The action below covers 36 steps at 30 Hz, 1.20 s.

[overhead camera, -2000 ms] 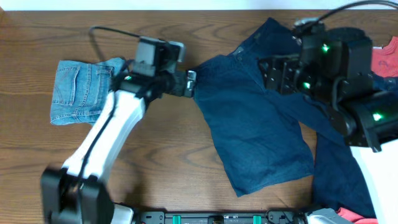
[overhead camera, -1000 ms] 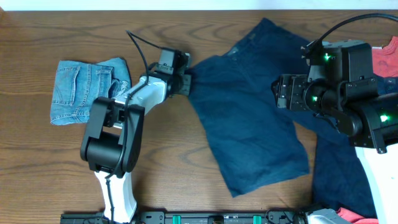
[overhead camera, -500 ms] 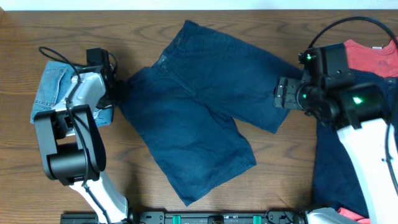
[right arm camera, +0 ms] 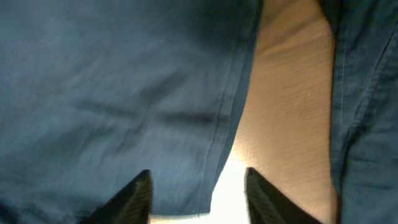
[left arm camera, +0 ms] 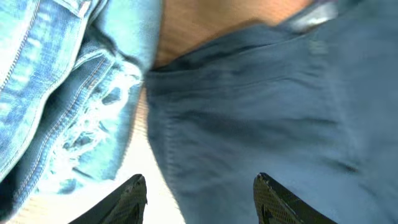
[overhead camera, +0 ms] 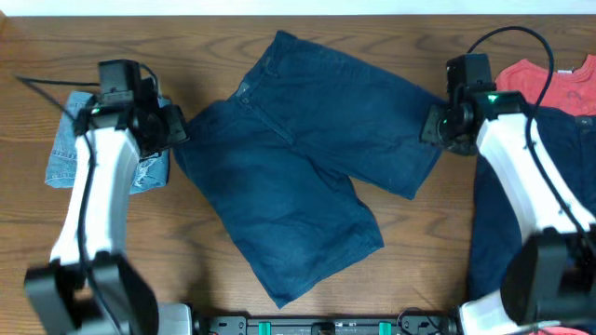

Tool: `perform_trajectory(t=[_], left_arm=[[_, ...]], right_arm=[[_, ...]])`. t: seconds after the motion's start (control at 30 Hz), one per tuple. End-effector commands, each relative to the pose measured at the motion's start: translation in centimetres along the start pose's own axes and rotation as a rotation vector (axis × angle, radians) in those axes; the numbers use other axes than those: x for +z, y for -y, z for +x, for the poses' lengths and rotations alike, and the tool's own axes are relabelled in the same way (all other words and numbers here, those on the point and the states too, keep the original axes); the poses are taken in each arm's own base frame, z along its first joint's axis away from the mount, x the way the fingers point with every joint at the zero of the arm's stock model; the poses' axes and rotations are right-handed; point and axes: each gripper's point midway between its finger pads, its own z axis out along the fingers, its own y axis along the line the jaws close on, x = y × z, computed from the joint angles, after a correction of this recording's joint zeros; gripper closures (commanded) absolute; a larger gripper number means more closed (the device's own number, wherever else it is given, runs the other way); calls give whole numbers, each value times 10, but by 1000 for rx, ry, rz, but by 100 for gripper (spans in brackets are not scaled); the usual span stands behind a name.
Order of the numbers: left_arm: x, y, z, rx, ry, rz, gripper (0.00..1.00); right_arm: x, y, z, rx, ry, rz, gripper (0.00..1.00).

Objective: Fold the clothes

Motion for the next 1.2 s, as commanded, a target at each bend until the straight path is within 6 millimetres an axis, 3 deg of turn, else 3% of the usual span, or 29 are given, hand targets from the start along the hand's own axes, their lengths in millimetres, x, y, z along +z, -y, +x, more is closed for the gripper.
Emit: perform_trajectory(t=[0.0,0.13,0.3,0.4,0.53,0.63,0.77,0.87,0.97,1.17], left_arm=[[-28,28,9,20,10,138,44],[-47,40,20,57,12,164,47],[-53,53,41,108,-42,171,53],[-52,60,47,129,-61,177,53],[-51,67,50,150,-64,187,53],[-51,72,51,165,-63,194,52],[-51,82,52,193,-53,209,46],[-51,86,52,208,-47,214,38],[-51,86,51,209,-43,214,33],[-51,86,50,209,-41,209,31]], right_arm=[[30,18,-8,116,-47,-12,62],[59,-12,-19,66,-101,-293,73],[103,-11,-17,86,-144,-308,94],[130,-2,-17,102,-139,-256,99],[161,33,-23,231,-94,-74,99],[170,50,-46,358,-7,-48,99],[159,30,-109,377,193,-266,99],[139,7,-142,336,290,-416,99],[117,-12,-151,273,290,-515,98],[47,-37,-141,59,280,-628,75]])
